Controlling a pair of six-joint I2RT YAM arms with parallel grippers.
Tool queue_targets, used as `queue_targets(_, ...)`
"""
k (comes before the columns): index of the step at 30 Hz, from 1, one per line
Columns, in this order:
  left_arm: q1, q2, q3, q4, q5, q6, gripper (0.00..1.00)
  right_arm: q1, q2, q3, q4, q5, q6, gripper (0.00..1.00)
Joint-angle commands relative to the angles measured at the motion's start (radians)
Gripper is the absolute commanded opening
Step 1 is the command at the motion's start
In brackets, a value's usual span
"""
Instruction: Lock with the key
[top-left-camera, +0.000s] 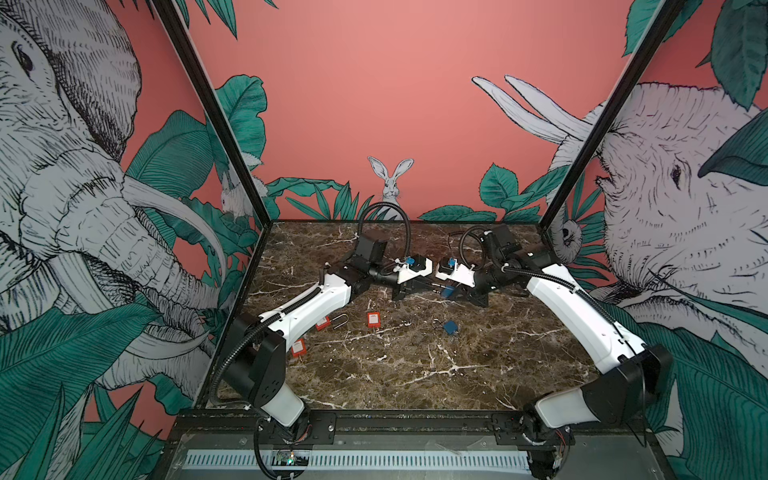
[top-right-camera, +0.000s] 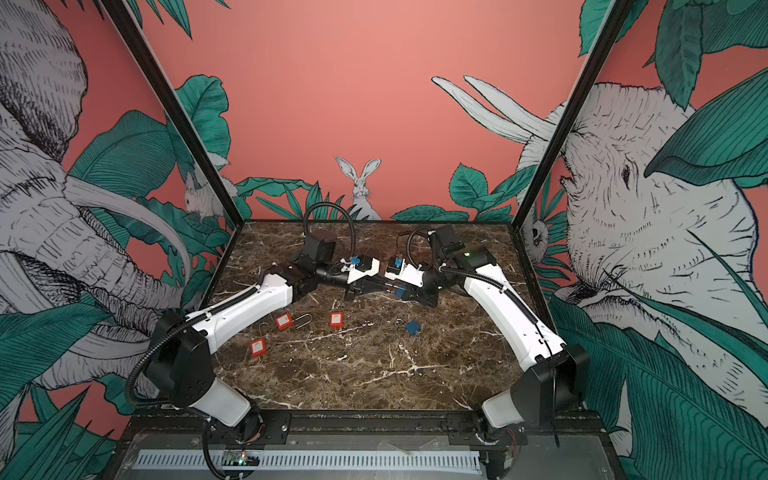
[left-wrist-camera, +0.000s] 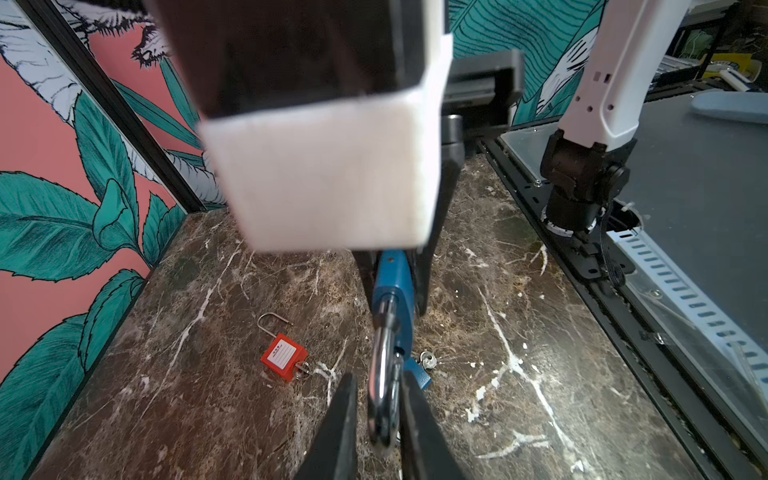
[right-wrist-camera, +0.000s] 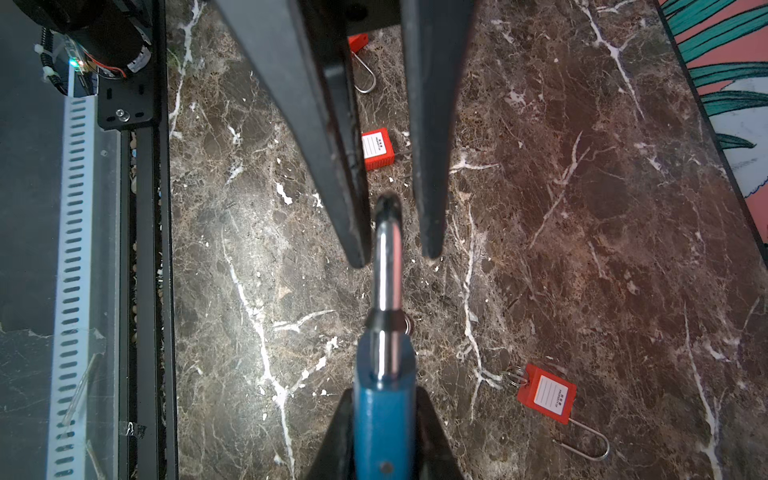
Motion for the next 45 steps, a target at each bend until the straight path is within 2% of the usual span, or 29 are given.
queue_targets(1,-0.008,0.002,-0.009,-0.018,0.006,0.01,0.16,0.0,-0.002,0.031,0.017,-0.036,-0.021,0.11)
queue_targets(4,-0.009,0.004,-0.011,-0.021,0.012,0.018,0.09,0.0,-0.002,0.029,0.023,-0.045,-0.023,0.12)
queue_targets(5,-0.009,0.003,-0.011,-0.024,0.015,0.025,0.04,-0.001,-0.004,0.029,0.027,-0.048,-0.019,0.16)
queue_targets(6,-0.009,0.004,-0.012,-0.022,0.018,0.024,0.0,-0.001,-0.004,0.032,0.03,-0.05,-0.01,0.27)
queue_targets(9,-0.008,0.004,-0.02,0.023,0.034,-0.026,0.0,-0.002,-0.008,0.032,0.02,-0.059,-0.038,0.46)
queue_targets(10,-0.007,0.002,-0.028,0.061,0.039,-0.057,0.0,-0.004,-0.01,0.031,0.013,-0.056,-0.05,0.51)
queue_targets(12,-0.004,0.0,-0.059,0.174,0.057,-0.133,0.0,-0.021,-0.017,0.026,0.0,-0.061,-0.058,0.55)
queue_targets(17,0.014,0.007,-0.134,0.468,0.09,-0.331,0.0,-0.114,-0.102,-0.037,0.049,-0.144,-0.045,0.56)
queue_targets(21,0.016,0.014,-0.167,0.587,0.102,-0.399,0.0,-0.182,-0.179,-0.119,0.16,-0.243,0.017,0.57)
queue_targets(27,0.016,0.039,-0.19,0.766,0.125,-0.527,0.0,-0.194,-0.204,-0.195,0.201,-0.261,0.054,0.53)
queue_targets(31,0.016,0.046,-0.189,0.8,0.16,-0.558,0.0,-0.194,-0.201,-0.231,0.277,-0.26,0.092,0.49)
queue_targets(38,0.012,0.033,-0.191,0.746,0.187,-0.517,0.0,-0.194,-0.189,-0.231,0.328,-0.267,0.115,0.45)
queue_targets(45,0.005,0.03,-0.176,0.711,0.183,-0.481,0.0,-0.194,-0.164,-0.226,0.331,-0.346,0.125,0.37)
